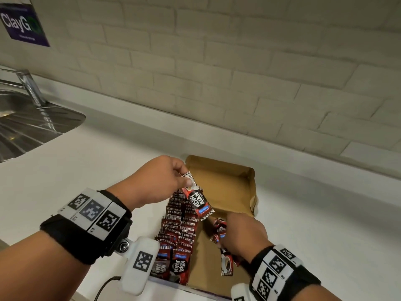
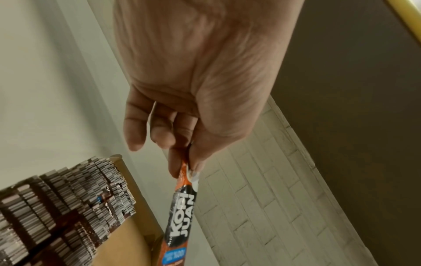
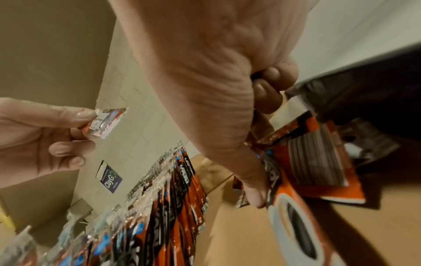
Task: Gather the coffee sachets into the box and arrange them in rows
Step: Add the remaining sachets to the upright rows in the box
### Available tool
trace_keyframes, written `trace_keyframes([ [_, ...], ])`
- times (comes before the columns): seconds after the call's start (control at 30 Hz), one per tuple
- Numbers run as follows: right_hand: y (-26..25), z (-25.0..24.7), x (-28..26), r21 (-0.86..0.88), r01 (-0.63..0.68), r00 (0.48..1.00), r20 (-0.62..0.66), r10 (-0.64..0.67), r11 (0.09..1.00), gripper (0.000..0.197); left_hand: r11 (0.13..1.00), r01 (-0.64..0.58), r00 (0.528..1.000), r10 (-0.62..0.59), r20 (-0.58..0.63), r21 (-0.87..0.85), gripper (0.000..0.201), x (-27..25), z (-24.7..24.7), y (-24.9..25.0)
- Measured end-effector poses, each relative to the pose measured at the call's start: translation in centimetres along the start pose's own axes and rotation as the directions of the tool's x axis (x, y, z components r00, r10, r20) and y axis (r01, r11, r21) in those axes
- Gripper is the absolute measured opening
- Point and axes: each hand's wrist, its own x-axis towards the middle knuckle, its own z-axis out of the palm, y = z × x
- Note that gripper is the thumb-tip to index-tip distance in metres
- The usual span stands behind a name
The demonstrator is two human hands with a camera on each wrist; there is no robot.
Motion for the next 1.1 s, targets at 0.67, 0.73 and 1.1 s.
trace_keyframes([
  [0.67,7.2,-2.5,-3.9,0.969,-0.131,0.991,0.134,0.000,0.209,0.019,0.998,0.003,0.999,-0.001,0.044,-0.065,0.013,-2.5,3.4,1.4],
  [0.73,7.5,-2.3,-4.0,0.987,-0.150,0.988,0.147,0.044,0.062,0.015,0.998,-0.003,0.999,0.005,0.035,-0.059,0.013,-2.8,3.8,1.7],
  [1.1,5.6,-2.9,-5.3,0.974,-0.187,0.980,0.177,-0.086,-0.130,0.040,0.979,0.051,0.998,-0.056,-0.019,-0.199,0.018,-4.0,4.4,2.2],
])
